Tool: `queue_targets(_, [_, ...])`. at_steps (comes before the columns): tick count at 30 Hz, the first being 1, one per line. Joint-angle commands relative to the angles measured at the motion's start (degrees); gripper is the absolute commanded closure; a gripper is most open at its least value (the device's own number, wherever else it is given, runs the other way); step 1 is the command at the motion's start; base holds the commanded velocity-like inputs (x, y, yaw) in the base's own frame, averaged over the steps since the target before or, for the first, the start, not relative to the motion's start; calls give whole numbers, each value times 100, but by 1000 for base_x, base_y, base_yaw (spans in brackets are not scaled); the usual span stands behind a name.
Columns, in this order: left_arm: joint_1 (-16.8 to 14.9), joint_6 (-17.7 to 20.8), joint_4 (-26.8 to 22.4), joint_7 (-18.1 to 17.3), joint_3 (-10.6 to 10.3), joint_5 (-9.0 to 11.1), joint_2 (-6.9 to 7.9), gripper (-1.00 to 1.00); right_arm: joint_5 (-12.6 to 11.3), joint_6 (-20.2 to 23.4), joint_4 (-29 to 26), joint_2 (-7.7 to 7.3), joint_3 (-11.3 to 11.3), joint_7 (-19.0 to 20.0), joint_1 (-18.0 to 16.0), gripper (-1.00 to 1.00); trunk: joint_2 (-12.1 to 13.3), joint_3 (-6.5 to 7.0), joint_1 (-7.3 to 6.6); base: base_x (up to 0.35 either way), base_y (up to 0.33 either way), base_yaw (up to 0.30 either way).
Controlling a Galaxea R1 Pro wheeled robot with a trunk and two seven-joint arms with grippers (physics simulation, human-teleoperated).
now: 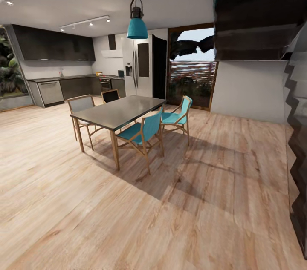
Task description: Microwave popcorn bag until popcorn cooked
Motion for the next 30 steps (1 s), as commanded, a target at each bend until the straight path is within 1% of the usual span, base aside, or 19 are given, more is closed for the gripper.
queue_targets(1, [1, -7, -5, 1, -5, 58, -2, -100, -3, -28, 6, 1, -1, -6, -1, -100, -2, -3, 0, 0, 0, 268])
queue_targets(30, [1, -7, -5, 1, -5, 62, -6, -100, -19, -28, 4, -2, 2, -4, -1, -100, -2, -3, 0, 0, 0, 268])
